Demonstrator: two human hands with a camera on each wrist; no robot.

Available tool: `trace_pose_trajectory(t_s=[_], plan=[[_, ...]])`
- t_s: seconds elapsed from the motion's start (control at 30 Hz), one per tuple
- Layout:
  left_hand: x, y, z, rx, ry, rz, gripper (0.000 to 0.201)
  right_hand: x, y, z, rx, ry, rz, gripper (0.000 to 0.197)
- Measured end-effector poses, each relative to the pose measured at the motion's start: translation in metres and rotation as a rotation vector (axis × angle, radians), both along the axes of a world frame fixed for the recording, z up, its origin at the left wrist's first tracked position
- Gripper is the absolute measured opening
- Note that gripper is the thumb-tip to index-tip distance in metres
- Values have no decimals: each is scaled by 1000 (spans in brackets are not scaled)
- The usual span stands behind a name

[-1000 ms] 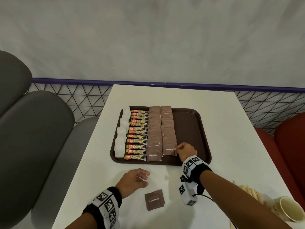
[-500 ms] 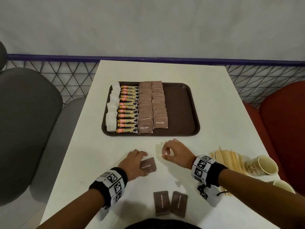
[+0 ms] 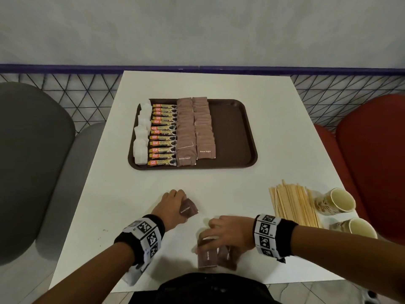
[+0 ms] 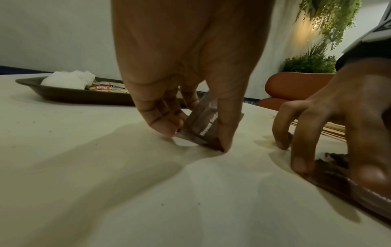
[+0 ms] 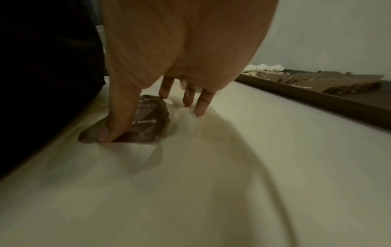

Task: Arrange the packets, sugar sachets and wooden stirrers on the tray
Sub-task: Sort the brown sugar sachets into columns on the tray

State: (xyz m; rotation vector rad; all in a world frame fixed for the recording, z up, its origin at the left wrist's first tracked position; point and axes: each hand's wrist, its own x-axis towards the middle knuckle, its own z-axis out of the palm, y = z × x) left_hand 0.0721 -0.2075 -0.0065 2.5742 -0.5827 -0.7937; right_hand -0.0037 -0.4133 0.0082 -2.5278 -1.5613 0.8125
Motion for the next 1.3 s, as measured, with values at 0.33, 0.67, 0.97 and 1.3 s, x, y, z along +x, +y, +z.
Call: trace_pose_trajectory(t_s=[0.33,0.67,0.97,1.3], plan=[[13,23,5,-131,61,166,25,30,13,-18,215,-12,-322,32],[14,28,7,-220,127,384,15,53,25,-21,373,216,-1023,28],[22,14,17,-488,328,591,21,77,26,-10,866,395,-1378,42],[33,-4,39,-894,442,677,33,84,44,-1,1066,302,-1287,40]])
